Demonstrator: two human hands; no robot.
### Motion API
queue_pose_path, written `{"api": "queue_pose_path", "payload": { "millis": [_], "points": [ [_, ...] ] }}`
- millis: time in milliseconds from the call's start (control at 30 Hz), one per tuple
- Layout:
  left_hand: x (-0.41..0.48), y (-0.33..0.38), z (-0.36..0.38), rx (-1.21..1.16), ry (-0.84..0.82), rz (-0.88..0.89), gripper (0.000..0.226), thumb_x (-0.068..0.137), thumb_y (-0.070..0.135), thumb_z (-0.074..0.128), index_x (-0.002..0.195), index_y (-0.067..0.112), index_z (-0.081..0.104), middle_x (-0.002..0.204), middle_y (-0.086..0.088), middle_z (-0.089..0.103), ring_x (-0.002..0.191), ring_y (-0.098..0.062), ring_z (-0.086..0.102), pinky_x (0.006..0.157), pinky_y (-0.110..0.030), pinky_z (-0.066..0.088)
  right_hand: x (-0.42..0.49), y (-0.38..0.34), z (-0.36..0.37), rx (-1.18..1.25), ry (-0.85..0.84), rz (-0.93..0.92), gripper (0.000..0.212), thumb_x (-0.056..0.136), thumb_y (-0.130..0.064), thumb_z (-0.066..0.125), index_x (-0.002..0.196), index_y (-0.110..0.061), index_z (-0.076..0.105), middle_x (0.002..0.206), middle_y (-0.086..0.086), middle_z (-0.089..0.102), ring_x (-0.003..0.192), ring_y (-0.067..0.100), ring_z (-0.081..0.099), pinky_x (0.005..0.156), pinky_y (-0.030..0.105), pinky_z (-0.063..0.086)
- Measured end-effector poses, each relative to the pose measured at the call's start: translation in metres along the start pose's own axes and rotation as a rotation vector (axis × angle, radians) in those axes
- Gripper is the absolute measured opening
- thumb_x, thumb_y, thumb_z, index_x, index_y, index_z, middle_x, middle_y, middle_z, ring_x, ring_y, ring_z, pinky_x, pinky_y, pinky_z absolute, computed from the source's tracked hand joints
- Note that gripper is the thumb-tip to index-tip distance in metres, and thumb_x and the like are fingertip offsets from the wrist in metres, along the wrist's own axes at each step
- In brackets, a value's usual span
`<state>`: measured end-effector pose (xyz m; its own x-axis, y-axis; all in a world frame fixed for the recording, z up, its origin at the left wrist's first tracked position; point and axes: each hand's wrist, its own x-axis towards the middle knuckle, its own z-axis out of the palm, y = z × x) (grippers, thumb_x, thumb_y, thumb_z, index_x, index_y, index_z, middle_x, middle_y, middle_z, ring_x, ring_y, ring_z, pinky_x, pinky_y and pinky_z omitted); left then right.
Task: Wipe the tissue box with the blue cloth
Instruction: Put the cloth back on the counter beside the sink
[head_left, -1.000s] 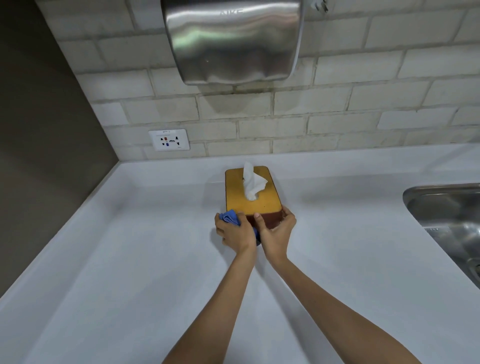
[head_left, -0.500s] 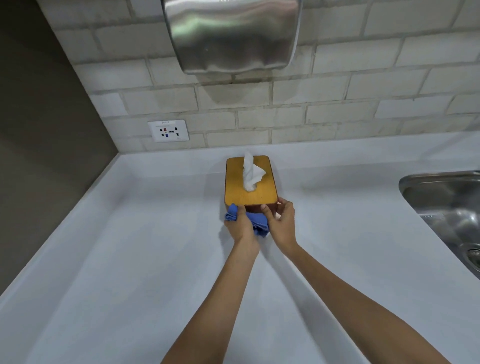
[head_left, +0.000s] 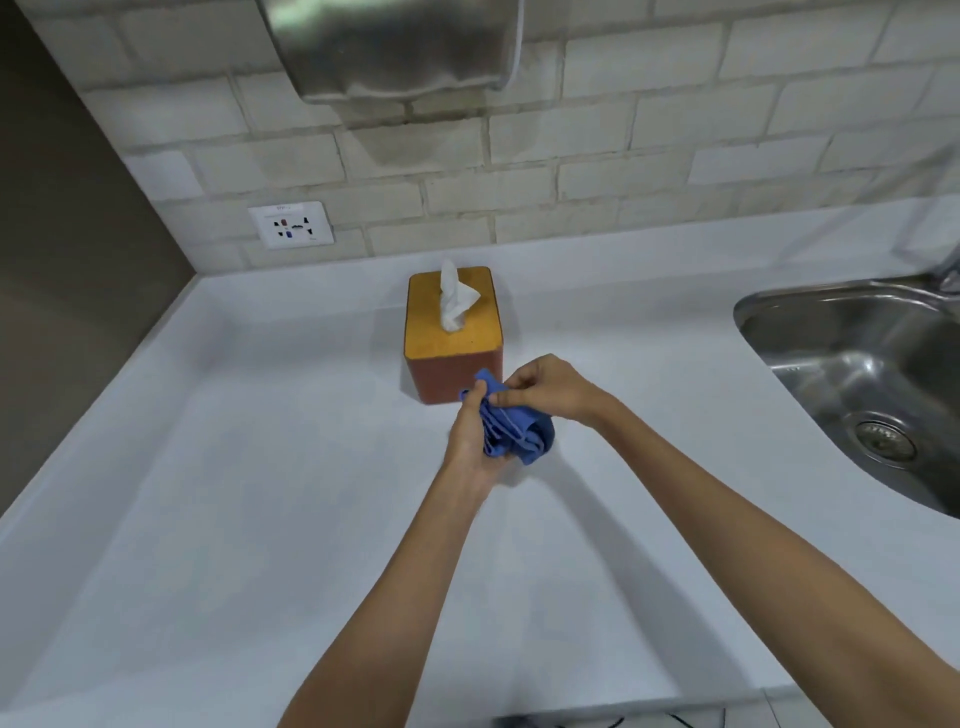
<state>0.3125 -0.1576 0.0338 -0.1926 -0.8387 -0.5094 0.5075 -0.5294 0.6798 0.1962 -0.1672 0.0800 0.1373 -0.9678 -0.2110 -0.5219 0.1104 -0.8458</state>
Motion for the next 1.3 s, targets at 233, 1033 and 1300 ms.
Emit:
{"api": "queue_pose_path", "payload": {
  "millis": [233,1033,1300],
  "points": [
    [-0.013,-0.021,0.024,0.062,-0.059,0.014,0.035,0.096,0.035,0.046,0.101,0.004,0.060,0.105,-0.015,0.064,0.098,-0.027,0.061,0.102,-0.044,0.044,-0.030,0.008,-0.040,0.068,0.001,0.048,0.013,0.086,-0.012,0.062,0.076,-0.005,0.063,0.071,0.002,0.059,0.066,0.014,0.055,0.056,0.022,0.046],
    [-0.073,-0.244,0.185,0.878,0.118,0.411,0.032,0.095,0.034,0.050,0.108,0.005,0.046,0.096,-0.005,0.054,0.085,-0.021,0.053,0.072,-0.029,0.043,-0.268,0.238,-0.229,0.261,0.441,0.466,0.014,0.086,-0.011,0.064,0.079,-0.013,0.052,0.069,0.001,0.045,0.060,0.012,0.042,0.049,0.022,0.038],
    [-0.075,-0.299,0.247,1.018,0.007,0.418,0.037,0.096,0.032,0.048,0.112,-0.001,0.045,0.109,-0.019,0.062,0.099,-0.033,0.060,0.082,-0.038,0.048,-0.301,0.297,-0.271,0.156,0.620,0.518,0.020,0.083,-0.013,0.067,0.101,-0.007,0.063,0.091,0.009,0.056,0.084,0.024,0.053,0.050,0.026,0.043]
  ]
}}
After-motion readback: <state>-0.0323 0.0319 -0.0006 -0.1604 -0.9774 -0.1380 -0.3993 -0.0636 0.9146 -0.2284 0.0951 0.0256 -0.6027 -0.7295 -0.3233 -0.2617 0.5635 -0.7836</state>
